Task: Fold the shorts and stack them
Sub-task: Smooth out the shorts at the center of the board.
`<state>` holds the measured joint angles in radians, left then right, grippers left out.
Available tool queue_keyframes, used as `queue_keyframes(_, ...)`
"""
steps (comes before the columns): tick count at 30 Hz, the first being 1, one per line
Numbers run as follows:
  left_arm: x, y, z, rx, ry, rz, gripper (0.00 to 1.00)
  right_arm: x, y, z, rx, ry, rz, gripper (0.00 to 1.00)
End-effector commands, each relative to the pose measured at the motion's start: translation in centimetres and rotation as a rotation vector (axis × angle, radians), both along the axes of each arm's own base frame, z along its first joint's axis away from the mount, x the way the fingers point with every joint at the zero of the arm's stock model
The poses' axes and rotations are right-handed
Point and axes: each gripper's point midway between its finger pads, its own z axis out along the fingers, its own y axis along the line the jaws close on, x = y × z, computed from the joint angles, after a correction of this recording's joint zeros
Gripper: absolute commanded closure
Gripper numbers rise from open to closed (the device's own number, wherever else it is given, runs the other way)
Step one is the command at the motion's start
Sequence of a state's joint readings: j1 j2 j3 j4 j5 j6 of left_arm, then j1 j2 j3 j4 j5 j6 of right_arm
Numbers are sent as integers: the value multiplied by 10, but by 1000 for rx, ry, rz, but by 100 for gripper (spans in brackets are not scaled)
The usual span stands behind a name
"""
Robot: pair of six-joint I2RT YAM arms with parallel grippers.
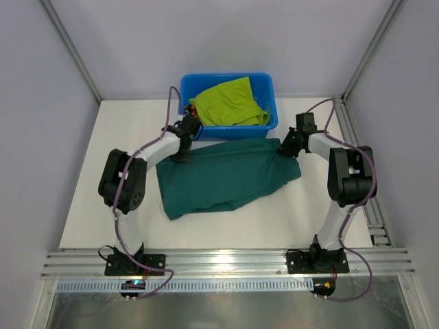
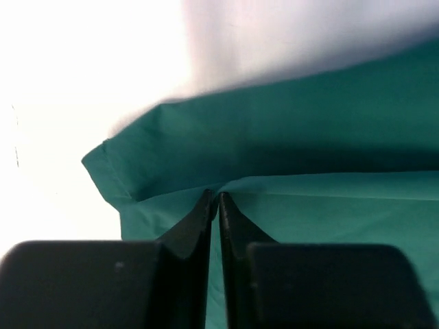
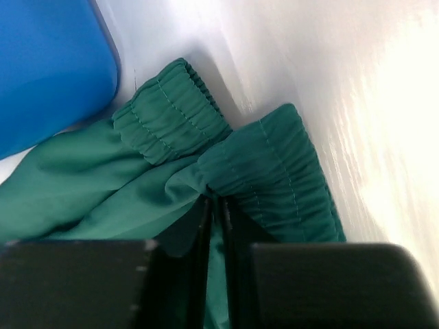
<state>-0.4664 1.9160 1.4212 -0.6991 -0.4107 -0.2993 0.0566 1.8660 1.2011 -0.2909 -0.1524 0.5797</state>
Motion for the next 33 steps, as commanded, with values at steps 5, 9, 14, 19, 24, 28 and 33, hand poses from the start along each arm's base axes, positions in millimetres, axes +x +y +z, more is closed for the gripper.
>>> queue_keyframes(5,24,20,41,1,-117,80,56,28,-4,29,-5,-140,44,57)
queue_keyframes(9,-19,40,68,20,-63,186,38,10,-17,58,-55,-123,27,45)
queue_keyframes(14,-98,50,65,-55,70,274,38,-33,-39,64,-130,-20,-26,40)
queue_keyframes(19,-149,22,52,-299,123,243,38,-64,-56,64,-135,7,-66,38)
queue_keyframes(24,-183,-5,28,-445,189,178,38,-94,-51,45,-109,41,-72,38)
queue_keyframes(28,-190,-16,10,-424,208,168,38,-100,-50,33,-104,45,-74,39)
queue_keyframes(33,-184,-13,-11,-372,194,210,38,-93,-47,8,-88,54,-71,41)
